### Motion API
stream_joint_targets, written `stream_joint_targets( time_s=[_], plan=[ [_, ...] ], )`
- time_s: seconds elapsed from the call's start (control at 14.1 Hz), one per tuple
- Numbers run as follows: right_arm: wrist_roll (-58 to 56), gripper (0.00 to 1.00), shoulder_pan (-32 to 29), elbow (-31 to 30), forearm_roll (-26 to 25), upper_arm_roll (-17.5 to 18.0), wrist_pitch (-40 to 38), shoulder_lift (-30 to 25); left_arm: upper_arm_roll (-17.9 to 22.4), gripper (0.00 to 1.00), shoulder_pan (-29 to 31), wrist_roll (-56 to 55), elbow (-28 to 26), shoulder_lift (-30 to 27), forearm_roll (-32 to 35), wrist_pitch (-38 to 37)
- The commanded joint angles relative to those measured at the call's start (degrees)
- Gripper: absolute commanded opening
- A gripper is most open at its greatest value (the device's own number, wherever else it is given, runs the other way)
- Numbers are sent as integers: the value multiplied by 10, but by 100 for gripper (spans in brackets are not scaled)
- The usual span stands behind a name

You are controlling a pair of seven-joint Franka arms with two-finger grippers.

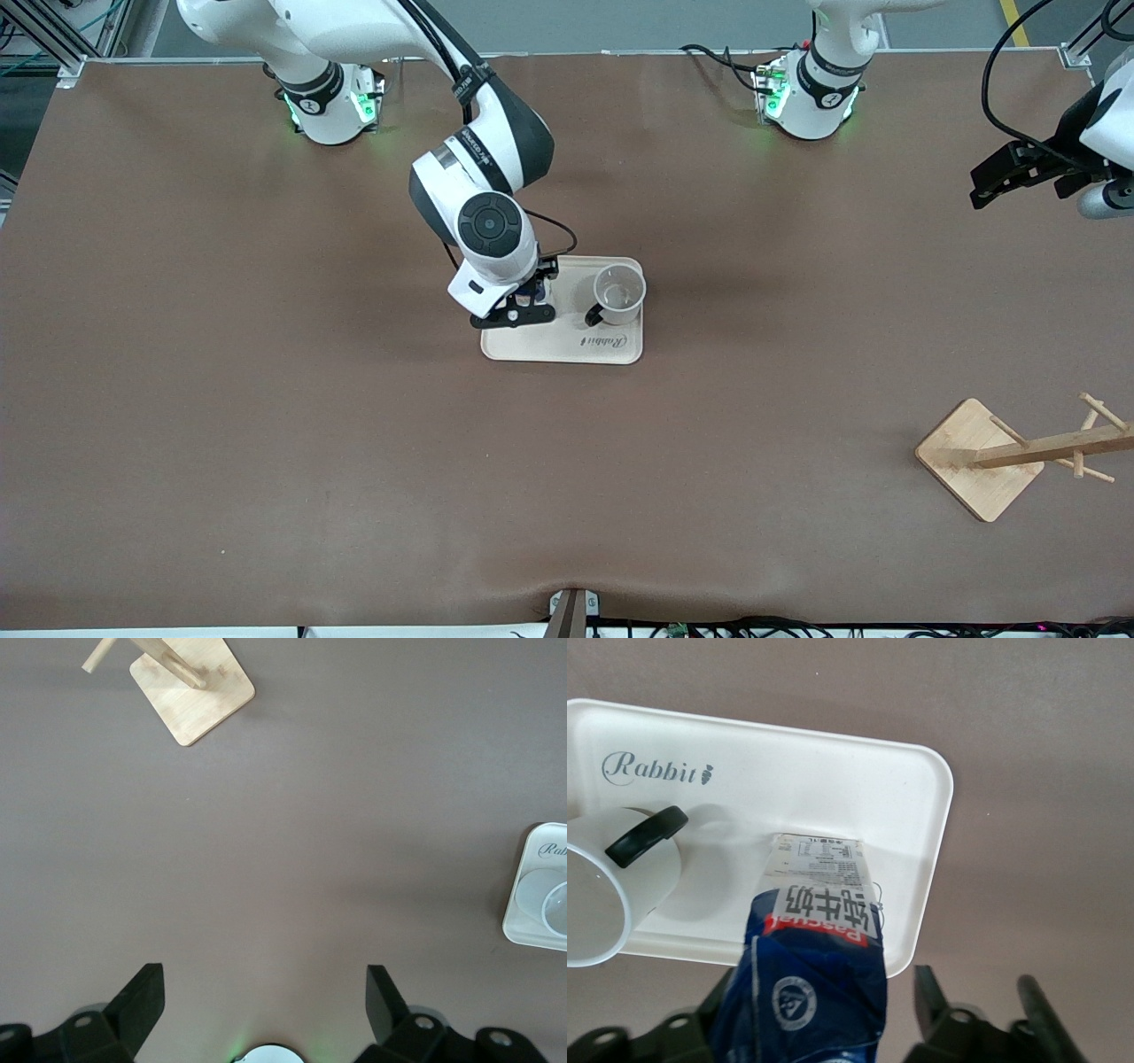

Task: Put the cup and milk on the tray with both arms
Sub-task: 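Lower the milk carton onto the tray beside the mug with the right gripper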

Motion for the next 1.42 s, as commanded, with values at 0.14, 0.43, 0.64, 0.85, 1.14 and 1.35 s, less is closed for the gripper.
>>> stream_joint_targets(
  time_s=[0.14, 0.43, 0.64, 0.85, 1.14, 1.35],
  plan=[
    [16, 100, 5, -4, -3, -4, 2, -4, -3, 100, -2, 7, 22, -3, -8, -13],
    [66, 100, 10, 16, -1, -3, 2, -5, -3, 100, -2, 6, 23, 0, -8, -15],
    [90, 100, 17, 46, -2, -3, 2, -7, -5, 100, -3, 2, 23, 3, -8, -15],
    [88, 100, 5, 81, -4, -6, -2, -21, -7, 100, -5, -1, 22, 3, -9, -18],
    [83, 100, -74, 95, 0, -6, -31, -69, -14, 100, -5, -1, 20, 3, -9, -21],
    [83, 100, -132, 166, -4, -7, -131, -78, -18, 100, -3, -3, 17, 2, -9, -22]
  ],
)
